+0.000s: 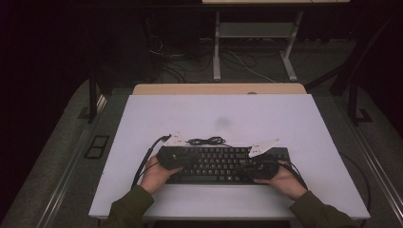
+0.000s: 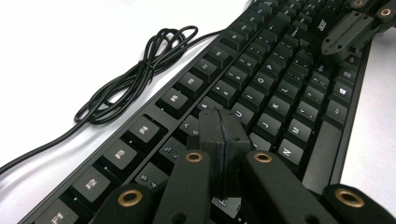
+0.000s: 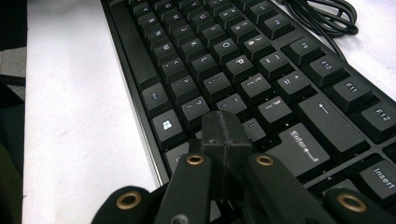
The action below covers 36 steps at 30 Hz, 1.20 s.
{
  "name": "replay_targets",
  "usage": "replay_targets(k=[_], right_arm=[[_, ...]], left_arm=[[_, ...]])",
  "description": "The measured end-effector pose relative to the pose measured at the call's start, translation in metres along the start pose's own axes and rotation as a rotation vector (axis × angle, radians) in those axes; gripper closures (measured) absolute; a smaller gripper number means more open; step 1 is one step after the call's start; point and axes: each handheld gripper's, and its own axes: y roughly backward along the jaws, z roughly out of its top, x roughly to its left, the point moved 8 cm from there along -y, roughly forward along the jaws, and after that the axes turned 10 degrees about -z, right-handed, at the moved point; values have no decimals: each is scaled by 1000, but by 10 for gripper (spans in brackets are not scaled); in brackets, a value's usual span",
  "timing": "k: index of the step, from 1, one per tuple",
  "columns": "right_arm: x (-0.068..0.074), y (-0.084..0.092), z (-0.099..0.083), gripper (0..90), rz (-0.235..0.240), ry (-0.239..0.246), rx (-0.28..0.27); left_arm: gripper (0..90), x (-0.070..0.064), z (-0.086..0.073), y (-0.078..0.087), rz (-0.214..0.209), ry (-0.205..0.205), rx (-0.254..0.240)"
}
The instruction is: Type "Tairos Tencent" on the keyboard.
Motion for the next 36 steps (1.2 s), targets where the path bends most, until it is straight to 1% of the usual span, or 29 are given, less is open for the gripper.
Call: replay_targets(k=[3, 4, 7, 15, 17, 18, 19, 21, 24, 25, 27, 28, 29, 30, 32, 36], right_arm=[[0, 0, 0, 893, 0, 1, -1], [0, 0, 0, 893, -1, 1, -1], [0, 0, 0, 893, -1, 2, -1], [0, 0, 0, 892, -1, 2, -1], [0, 0, 0, 893, -1, 3, -1], [0, 0, 0, 893, 0, 2, -1], [0, 0, 0, 892, 0, 2, 0], [0, 0, 0, 892, -1, 5, 0], [0, 0, 0, 892, -2, 4, 0], [0, 0, 0, 892, -1, 5, 0], [0, 0, 0, 892, -2, 3, 1], [0, 0, 0, 893, -2, 3, 0], [0, 0, 0, 893, -2, 3, 0], [0, 0, 0, 893, -2, 3, 0], [0, 0, 0, 893, -2, 4, 0], [0, 0, 0, 893, -2, 4, 0]], left_arm=[[890, 0, -1, -2, 0, 12, -5], [890, 0, -2, -2, -1, 5, 8], [890, 1, -3, -3, 1, 5, 25], [890, 2, -5, -3, 0, 0, 33], [890, 2, -5, -3, -1, 8, 30], [890, 3, -5, -4, -1, 5, 32], [890, 2, -7, -4, 0, 10, 44], [891, 2, -7, -5, -3, 16, 41], [891, 2, -7, -4, 3, 10, 39], [891, 2, -6, -4, 5, 2, 38], [890, 1, -3, -1, 4, 8, 21], [890, 0, -3, 0, 2, 4, 18], [890, -1, -1, 1, 0, 18, -1], [890, 0, 0, 3, -1, 10, 1], [890, -1, 0, 4, -3, 19, -11], [884, -1, 1, 6, -7, 16, -14]])
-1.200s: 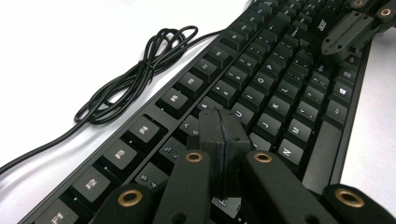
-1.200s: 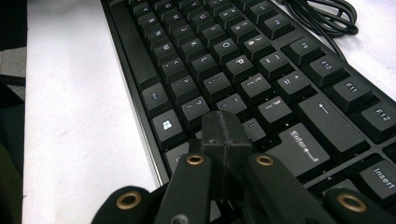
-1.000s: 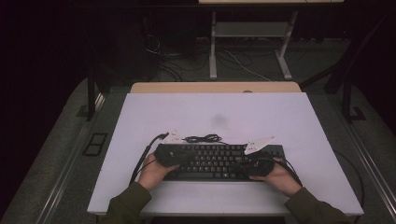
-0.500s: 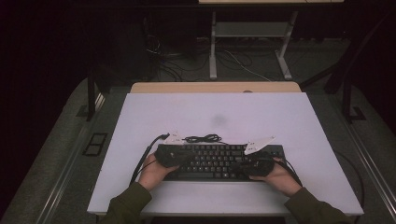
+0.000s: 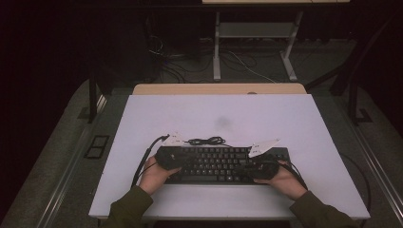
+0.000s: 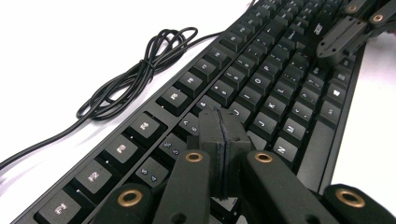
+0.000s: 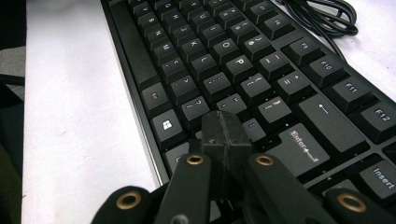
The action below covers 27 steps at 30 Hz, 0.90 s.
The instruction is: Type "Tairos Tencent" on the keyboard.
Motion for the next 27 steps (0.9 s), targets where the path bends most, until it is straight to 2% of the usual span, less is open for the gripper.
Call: replay_targets(k=[6, 12, 22, 27], right_arm=[[-1, 3, 2, 892, 10, -13, -13], [-3, 8, 6, 891, 10, -25, -42], [-3, 15, 12, 755, 29, -40, -88], [-4, 16, 15, 639, 21, -41, -108]], left_arm=[[818, -1, 1, 4, -8, 9, -22], [709, -2, 1, 5, -12, 10, -39], [540, -5, 1, 8, -18, 5, -47], [431, -6, 0, 8, -28, -1, -43]])
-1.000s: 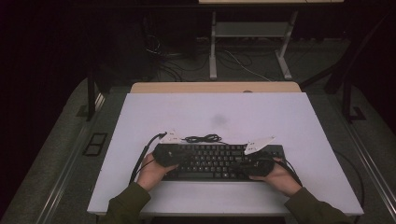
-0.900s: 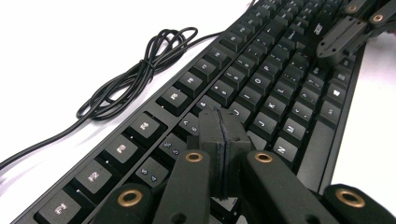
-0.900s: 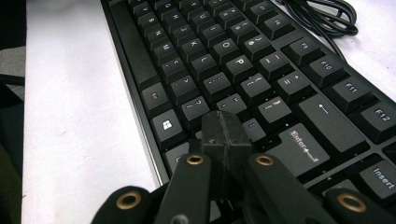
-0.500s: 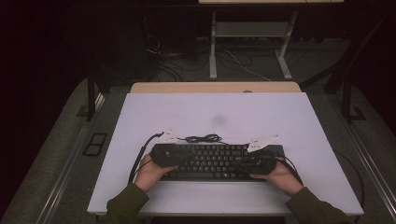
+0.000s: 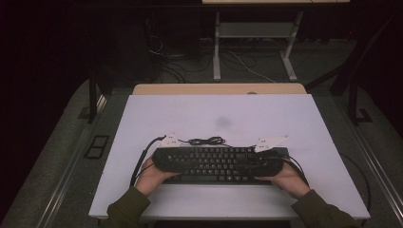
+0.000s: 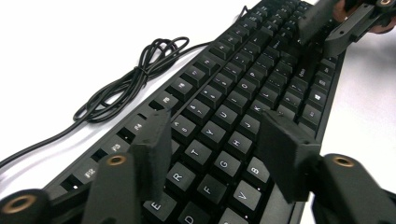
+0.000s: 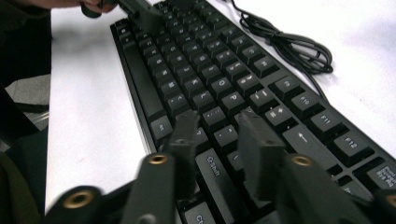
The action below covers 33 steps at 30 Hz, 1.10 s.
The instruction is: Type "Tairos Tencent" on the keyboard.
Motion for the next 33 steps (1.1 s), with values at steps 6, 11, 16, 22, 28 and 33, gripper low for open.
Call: replay_targets(k=[6, 11, 16, 22, 28, 33], right_arm=[[-1, 0, 6, 426, -24, -1, -34], [-3, 0, 9, 340, -52, -4, -51], [-4, 1, 13, 338, -53, -7, -64], [-4, -1, 17, 313, -47, -19, -68], [-4, -5, 21, 297, -43, -20, -71], [-4, -8, 27, 294, -42, -18, -77]], left_arm=[[339, -1, -2, 2, 13, 0, -26], [297, -1, -3, 7, 23, -2, -37], [297, -2, -4, 10, 22, -1, -43], [289, -2, -5, 14, 25, 4, -55], [281, -2, -5, 16, 24, 1, -59], [280, -1, -5, 18, 26, 4, -61]])
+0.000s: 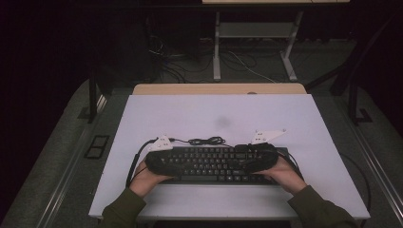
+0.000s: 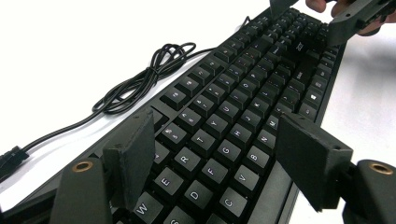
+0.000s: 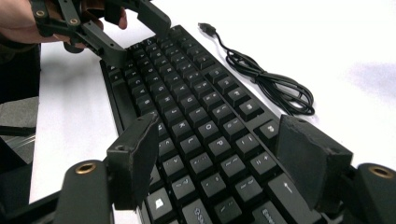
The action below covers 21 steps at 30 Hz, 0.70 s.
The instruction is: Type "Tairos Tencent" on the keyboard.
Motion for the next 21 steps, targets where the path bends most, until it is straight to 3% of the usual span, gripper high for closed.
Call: replay_targets(k=[15, 21], right_arm=[[3, -11, 11, 292, 12, -2, -19], [2, -11, 11, 292, 9, -5, -19]], left_arm=[[285, 3, -2, 6, 14, -1, 2], [356, 6, -6, 14, 30, 6, 2]])
